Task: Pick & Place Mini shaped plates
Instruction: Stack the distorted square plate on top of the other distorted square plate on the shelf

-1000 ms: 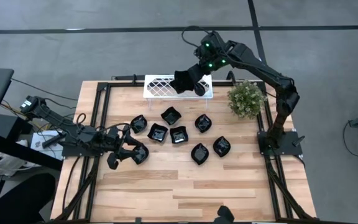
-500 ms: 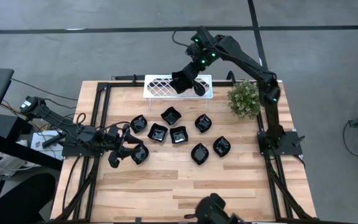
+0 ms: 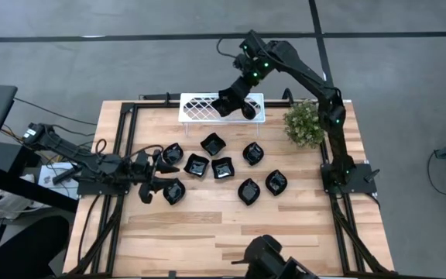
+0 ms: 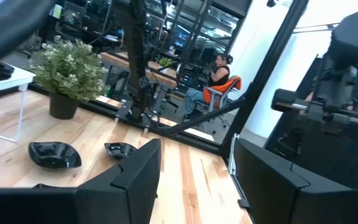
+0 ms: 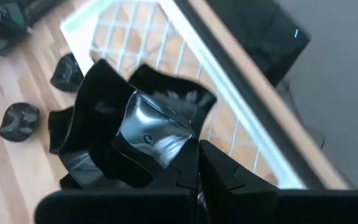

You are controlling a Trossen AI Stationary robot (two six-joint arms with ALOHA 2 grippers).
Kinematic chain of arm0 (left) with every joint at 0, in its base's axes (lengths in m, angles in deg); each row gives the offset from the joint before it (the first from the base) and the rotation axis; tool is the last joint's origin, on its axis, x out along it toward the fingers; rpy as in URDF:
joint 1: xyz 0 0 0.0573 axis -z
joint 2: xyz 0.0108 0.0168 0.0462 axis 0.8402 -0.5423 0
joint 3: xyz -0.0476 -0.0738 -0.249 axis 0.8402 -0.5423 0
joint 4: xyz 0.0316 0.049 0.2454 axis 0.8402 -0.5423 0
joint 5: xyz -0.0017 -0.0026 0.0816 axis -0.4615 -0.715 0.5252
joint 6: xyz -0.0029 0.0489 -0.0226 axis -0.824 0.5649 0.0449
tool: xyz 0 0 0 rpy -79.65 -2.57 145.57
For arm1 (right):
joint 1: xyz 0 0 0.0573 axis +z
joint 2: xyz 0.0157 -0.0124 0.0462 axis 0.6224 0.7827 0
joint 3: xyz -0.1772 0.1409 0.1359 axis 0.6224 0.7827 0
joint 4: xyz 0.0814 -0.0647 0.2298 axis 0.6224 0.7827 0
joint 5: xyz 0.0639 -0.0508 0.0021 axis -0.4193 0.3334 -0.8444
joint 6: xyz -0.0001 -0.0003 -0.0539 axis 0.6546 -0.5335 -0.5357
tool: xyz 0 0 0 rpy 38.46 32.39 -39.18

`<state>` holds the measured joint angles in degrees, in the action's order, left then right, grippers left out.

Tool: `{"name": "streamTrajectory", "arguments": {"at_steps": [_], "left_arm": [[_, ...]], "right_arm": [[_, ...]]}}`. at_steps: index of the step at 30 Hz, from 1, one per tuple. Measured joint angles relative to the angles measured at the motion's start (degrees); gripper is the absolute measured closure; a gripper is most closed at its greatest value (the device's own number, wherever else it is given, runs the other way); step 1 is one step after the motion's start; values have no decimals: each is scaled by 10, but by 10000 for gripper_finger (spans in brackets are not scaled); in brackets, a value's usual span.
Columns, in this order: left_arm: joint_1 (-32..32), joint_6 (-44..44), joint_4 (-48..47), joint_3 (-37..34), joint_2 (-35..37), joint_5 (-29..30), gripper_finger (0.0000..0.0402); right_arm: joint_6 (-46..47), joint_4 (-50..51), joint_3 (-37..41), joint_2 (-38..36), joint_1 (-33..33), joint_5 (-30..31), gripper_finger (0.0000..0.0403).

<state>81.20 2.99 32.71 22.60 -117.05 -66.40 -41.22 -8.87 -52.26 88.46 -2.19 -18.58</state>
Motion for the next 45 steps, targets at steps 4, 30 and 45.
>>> {"name": "streamTrajectory", "arguments": {"at_steps": [4,30,45], "left_arm": [[-7,0,1,0,0,0,197],[-10,-3,16,0,0,0,197],[-10,-3,19,0,0,0,197]], "right_arm": [[-34,-27,2,-1,9,7,401],[-163,-60,6,38,27,35,401],[-188,-56,3,35,36,44,377]]}}
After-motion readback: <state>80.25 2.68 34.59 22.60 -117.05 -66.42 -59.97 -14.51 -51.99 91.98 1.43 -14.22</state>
